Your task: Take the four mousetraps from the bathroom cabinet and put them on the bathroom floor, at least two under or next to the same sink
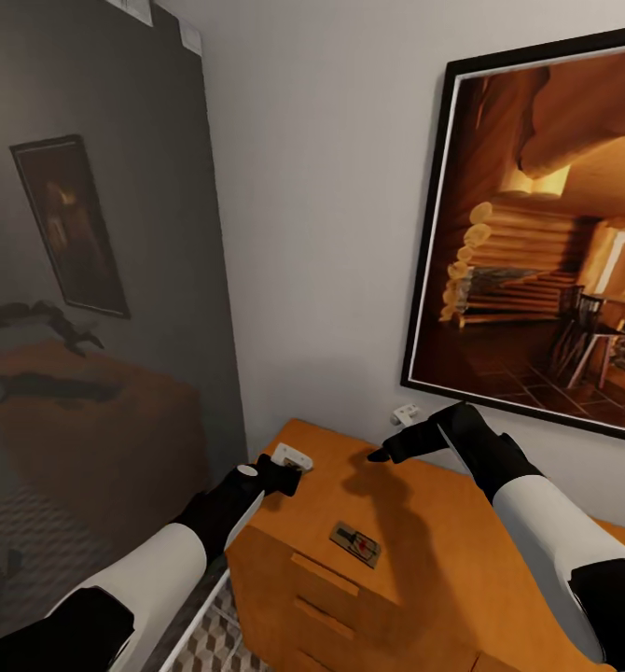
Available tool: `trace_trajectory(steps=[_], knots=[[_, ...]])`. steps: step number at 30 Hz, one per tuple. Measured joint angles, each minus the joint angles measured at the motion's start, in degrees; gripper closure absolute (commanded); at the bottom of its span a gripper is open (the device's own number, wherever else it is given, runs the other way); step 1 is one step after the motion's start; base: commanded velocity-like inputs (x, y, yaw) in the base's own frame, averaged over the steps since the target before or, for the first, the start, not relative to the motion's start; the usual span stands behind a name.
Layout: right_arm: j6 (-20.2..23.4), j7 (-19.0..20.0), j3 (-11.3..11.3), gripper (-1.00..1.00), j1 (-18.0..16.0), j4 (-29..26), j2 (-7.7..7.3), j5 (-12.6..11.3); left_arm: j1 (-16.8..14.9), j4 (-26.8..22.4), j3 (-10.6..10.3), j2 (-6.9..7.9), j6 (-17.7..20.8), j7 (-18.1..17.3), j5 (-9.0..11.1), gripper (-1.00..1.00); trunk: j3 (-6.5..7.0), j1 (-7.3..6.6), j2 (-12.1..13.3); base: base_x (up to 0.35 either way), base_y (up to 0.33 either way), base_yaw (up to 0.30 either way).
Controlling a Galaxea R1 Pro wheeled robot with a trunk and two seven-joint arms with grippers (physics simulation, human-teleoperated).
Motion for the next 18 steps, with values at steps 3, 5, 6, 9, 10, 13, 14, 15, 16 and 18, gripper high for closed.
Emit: trace_trajectory(steps=[3,5,6,9,10,13,14,15,16,18], knots=[[-0.01,0.02,0.0,-1.0,0.0,0.01,0.0,-0.01,0.0,0.0,-0.01,-0.07,0.0,0.0,0.0,1.0,0.0,0.0,0.0,-0.003,-0.005,0.022],[0.0,0.02,0.0,-1.0,-0.01,0.04,0.01,0.0,0.0,-0.01,-0.12,-0.15,-0.01,0.0,0.0,1.0,0.0,0.01,0.01,-0.085,-0.166,0.004],[0.01,0.01,-0.01,-1.0,-0.01,0.06,0.01,-0.01,0.0,-0.01,-0.14,-0.16,-0.01,0.0,-0.01,1.0,0.0,0.01,0.0,-0.116,-0.219,0.002],[0.03,-0.01,-0.01,-1.0,-0.01,0.1,0.01,-0.01,0.01,-0.02,-0.19,-0.18,-0.01,0.0,-0.01,1.0,0.0,0.01,0.0,-0.15,-0.227,0.001],[0.02,-0.02,-0.01,-1.0,-0.01,0.1,0.01,-0.01,0.01,-0.02,-0.18,-0.19,0.0,0.0,-0.01,1.0,0.0,0.02,0.0,-0.145,-0.181,0.001],[0.0,-0.03,0.0,-1.0,0.0,0.11,0.01,-0.01,0.0,0.0,-0.19,-0.17,-0.03,0.0,-0.01,1.0,0.0,0.01,0.0,-0.07,-0.083,0.0],[0.0,-0.04,0.0,-1.0,0.0,0.11,0.01,-0.01,0.0,0.0,-0.19,-0.16,-0.04,0.0,-0.01,1.0,0.0,0.0,0.0,-0.032,-0.038,0.0],[-0.01,-0.04,0.0,-1.0,0.0,0.11,0.0,-0.01,0.0,-0.02,-0.2,-0.15,-0.05,0.0,-0.01,1.0,0.0,0.0,0.0,-0.02,-0.024,0.0],[-0.01,-0.04,0.0,-1.0,0.0,0.11,0.0,-0.01,0.0,-0.01,-0.2,-0.14,-0.06,0.0,-0.01,1.0,0.0,0.0,0.0,-0.013,-0.016,0.0],[-0.01,-0.04,0.0,-1.0,0.0,0.11,0.0,0.0,0.0,-0.02,-0.19,-0.16,-0.07,0.0,0.0,1.0,0.0,0.0,0.0,-0.009,-0.01,0.0]])
